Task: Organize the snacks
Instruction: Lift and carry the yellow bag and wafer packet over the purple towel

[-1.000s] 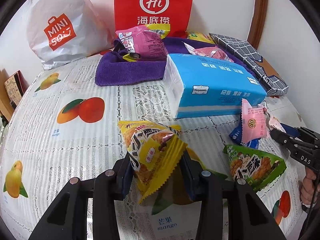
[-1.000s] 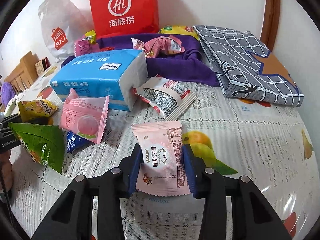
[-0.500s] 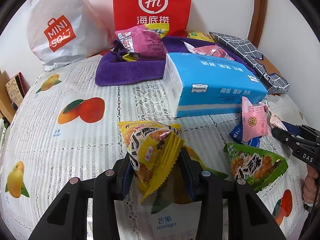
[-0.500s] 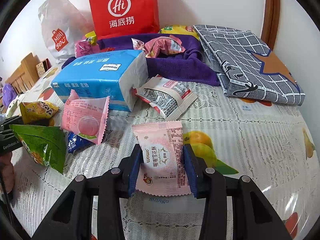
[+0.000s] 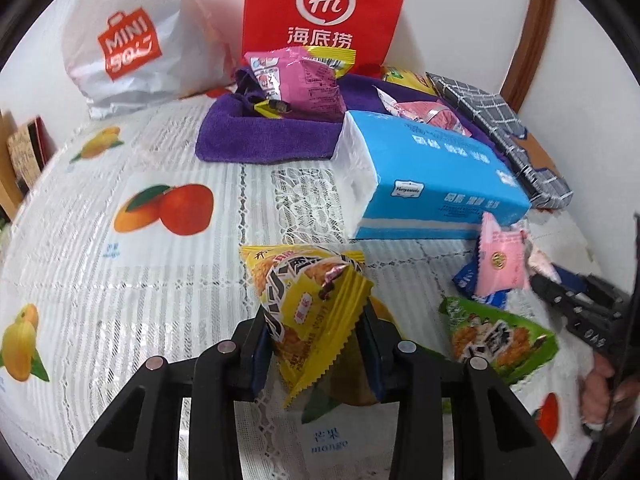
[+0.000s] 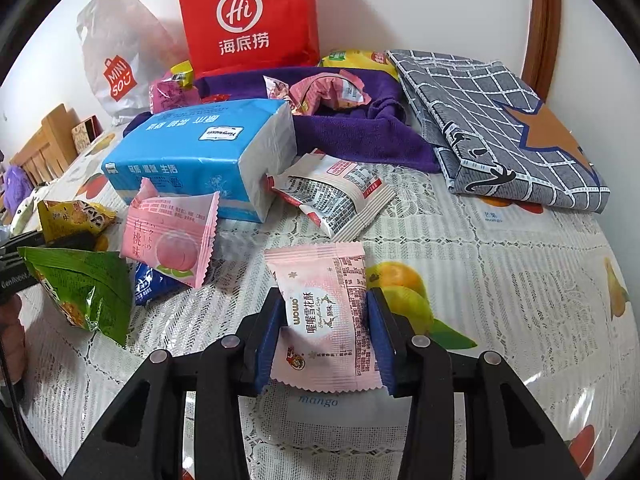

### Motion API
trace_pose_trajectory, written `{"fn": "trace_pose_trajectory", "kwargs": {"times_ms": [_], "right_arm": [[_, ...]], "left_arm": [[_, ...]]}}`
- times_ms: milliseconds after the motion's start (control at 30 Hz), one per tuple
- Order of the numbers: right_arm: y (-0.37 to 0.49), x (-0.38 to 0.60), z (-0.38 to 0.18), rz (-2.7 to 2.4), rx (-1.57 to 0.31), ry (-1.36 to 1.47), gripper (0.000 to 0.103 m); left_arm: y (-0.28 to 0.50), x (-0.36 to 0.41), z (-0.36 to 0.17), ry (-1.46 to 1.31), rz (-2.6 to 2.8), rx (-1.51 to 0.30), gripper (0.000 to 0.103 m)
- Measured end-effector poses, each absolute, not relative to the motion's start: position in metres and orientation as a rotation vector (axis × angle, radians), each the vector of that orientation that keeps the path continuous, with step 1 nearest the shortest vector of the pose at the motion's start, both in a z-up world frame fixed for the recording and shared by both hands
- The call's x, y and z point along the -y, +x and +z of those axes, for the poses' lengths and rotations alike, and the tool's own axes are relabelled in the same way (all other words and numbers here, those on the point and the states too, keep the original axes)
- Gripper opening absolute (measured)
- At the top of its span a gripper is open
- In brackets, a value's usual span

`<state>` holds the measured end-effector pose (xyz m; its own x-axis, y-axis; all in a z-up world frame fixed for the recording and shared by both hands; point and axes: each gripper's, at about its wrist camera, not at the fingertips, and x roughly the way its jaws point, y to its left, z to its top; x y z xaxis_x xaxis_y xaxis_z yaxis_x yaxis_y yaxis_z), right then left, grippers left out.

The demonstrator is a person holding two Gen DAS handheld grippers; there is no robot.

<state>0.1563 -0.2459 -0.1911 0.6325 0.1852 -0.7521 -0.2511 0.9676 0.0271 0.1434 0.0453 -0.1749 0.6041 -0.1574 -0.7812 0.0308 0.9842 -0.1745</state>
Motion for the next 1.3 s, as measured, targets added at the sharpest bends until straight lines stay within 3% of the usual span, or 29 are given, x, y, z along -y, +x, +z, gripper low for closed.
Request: {"fn": "trace_pose_trajectory", "kwargs": {"times_ms": [200,567,1300], "right_arm": [[0.151,0.248,-0.185,0.248,-0.850,-0.043,0.034],[0.146,0.224,-0.111,0.259,-0.745,-0.061,0.034],[0.277,0.199,-0.012,0.263,-0.645,-0.014,0.034]], "left_arm": [[0.135,-0.049,-0.155,-0.115,-0.057,-0.889,0.036],[0.149,-0.045,-0.097,-0.136,-0.096,-0.852,0.036],[0.255,-0.033,-0.018,-0.088,-0.034,-0.814,0.036]]}}
